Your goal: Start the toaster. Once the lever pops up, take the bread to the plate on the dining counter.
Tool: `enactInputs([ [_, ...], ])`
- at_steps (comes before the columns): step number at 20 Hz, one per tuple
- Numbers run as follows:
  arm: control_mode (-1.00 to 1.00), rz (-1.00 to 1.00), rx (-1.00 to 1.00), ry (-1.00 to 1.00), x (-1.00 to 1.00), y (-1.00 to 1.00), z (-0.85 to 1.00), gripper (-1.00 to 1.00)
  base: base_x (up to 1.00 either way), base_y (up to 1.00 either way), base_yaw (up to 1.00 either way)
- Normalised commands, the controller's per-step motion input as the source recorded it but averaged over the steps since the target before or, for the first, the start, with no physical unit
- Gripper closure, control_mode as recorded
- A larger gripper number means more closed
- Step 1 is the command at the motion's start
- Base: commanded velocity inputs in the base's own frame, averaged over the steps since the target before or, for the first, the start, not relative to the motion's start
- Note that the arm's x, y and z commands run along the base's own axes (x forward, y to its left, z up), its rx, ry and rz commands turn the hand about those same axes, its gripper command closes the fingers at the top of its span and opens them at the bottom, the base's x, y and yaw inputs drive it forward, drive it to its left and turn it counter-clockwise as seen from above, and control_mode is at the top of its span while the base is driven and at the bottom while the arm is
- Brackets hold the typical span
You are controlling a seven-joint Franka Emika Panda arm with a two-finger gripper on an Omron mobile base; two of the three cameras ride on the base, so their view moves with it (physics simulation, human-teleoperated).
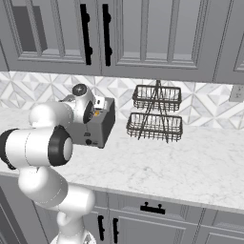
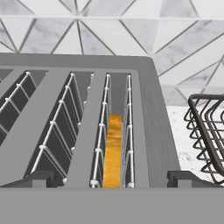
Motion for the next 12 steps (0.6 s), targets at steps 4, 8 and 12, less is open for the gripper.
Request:
enactInputs([
  [4,-1.00,0.00,0.00,0.00,0.00,0.00,0.00,-1.00,0.00,0.00,0.00],
  [8,-1.00,0.00,0.00,0.00,0.00,0.00,0.00,-1.00,0.00,0.00,0.00],
  [12,-1.00,0.00,0.00,0.00,0.00,0.00,0.00,-1.00,0.00,0.00,0.00],
])
